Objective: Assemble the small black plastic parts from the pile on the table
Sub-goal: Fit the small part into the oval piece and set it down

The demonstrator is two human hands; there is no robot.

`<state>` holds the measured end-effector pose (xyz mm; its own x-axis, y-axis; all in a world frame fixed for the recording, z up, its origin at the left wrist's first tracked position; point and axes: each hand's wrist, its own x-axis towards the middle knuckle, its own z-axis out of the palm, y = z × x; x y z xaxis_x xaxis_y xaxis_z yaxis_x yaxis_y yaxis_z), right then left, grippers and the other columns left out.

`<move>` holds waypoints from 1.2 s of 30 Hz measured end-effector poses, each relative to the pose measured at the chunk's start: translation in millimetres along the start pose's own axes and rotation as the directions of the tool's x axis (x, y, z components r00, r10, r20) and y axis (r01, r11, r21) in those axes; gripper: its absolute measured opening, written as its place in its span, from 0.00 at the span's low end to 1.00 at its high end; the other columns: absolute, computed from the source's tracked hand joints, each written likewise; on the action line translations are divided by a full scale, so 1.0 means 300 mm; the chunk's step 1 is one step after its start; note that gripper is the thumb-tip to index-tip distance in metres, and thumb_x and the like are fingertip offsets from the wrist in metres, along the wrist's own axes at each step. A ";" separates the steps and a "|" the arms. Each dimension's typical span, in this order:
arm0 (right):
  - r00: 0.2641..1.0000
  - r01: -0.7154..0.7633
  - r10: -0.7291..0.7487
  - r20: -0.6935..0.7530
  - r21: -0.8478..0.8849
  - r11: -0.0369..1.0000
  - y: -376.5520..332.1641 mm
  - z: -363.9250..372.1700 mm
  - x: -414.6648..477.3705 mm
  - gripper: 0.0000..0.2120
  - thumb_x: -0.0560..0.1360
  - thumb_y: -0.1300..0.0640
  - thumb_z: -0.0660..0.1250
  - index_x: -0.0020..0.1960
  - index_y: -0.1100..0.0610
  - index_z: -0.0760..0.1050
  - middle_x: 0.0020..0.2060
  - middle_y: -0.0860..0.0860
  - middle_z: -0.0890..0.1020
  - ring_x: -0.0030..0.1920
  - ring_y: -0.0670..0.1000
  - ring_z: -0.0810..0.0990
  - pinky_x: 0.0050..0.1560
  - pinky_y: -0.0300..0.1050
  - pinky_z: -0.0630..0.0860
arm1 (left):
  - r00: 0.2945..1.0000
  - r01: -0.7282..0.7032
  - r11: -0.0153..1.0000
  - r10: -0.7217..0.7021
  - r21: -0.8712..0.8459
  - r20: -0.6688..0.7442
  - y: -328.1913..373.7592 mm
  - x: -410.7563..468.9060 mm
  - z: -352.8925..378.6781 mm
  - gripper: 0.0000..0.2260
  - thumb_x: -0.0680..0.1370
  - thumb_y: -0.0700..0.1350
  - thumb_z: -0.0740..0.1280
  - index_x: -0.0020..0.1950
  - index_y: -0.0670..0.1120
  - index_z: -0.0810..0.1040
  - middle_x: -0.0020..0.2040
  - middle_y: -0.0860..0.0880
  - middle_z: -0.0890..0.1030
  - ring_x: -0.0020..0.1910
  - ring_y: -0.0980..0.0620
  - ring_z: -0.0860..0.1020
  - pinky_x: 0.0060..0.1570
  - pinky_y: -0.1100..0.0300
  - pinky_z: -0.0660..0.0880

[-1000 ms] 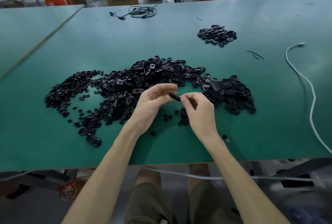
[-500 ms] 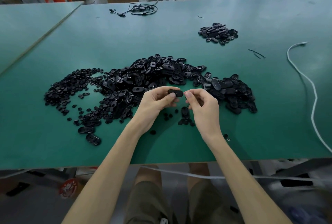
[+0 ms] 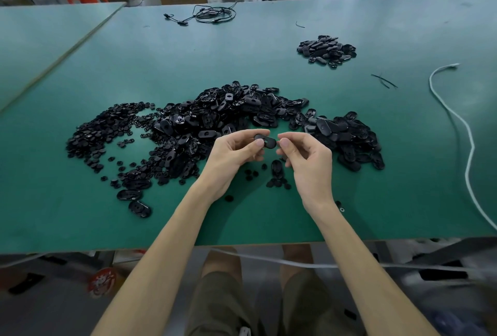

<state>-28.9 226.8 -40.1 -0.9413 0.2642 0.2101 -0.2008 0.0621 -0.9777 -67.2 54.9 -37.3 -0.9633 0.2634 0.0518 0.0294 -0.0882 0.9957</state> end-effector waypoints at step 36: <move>0.996 0.077 -0.083 -0.031 -0.147 0.986 -0.012 0.002 -0.012 0.06 0.77 0.63 0.75 0.49 0.53 0.83 0.42 0.44 0.86 0.45 0.46 0.85 0.52 0.45 0.82 | 0.999 -0.015 0.997 0.012 0.070 0.046 0.007 -0.017 0.021 0.09 0.79 0.37 0.73 0.59 0.40 0.84 0.50 0.43 0.88 0.46 0.53 0.86 0.50 0.64 0.79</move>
<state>-25.0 224.9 -37.3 -0.9124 0.2883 0.2905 -0.2309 0.2234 -0.9470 -60.7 59.4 -34.8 -0.9495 0.3065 0.0668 0.0623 -0.0245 0.9978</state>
